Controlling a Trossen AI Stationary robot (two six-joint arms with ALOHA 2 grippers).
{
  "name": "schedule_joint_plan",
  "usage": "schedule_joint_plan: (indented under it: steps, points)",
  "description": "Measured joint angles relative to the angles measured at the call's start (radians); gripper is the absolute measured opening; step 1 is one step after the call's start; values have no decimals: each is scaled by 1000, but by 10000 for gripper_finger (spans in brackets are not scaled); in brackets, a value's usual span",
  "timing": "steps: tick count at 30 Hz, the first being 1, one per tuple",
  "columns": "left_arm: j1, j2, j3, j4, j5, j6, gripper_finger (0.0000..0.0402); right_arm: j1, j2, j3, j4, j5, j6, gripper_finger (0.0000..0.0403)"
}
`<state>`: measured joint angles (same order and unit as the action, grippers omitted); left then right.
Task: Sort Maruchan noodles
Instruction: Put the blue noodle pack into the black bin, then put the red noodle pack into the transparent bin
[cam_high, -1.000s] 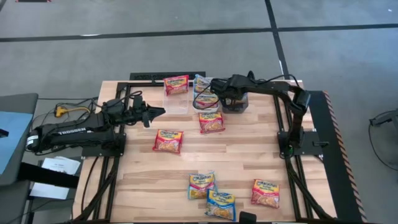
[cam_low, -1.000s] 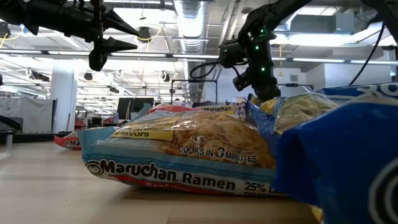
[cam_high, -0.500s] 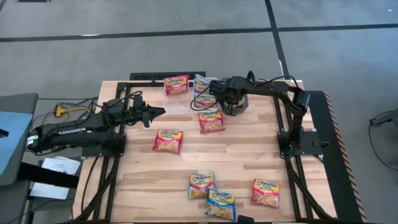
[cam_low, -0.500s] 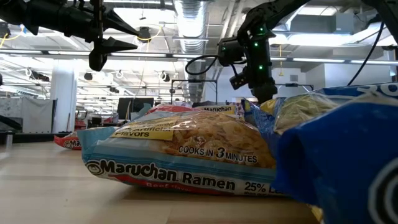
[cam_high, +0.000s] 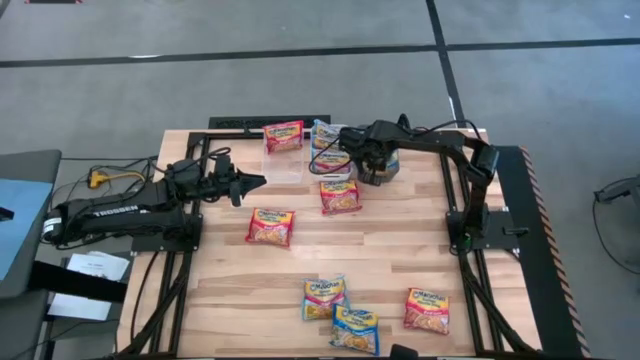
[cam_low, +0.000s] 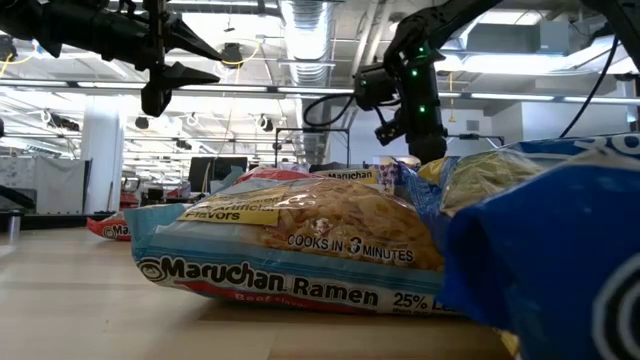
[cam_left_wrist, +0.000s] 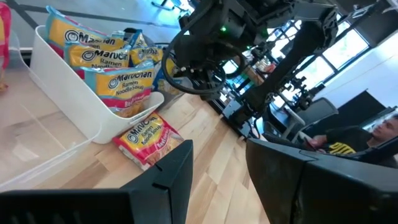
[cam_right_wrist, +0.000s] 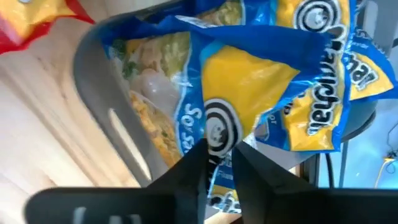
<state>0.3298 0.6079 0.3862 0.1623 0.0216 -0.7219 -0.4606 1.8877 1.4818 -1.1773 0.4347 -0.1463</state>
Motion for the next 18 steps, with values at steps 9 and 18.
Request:
schedule_joint_plan:
  steps: [9, 18]
  points:
    - [0, 0, 0, 10, 72, -41, 135, 4, -5, 67, -98, 4, 11, 148]
    - [0, 0, 12, 33, 91, -81, 135, 7, -5, 264, -262, 8, 157, 150]
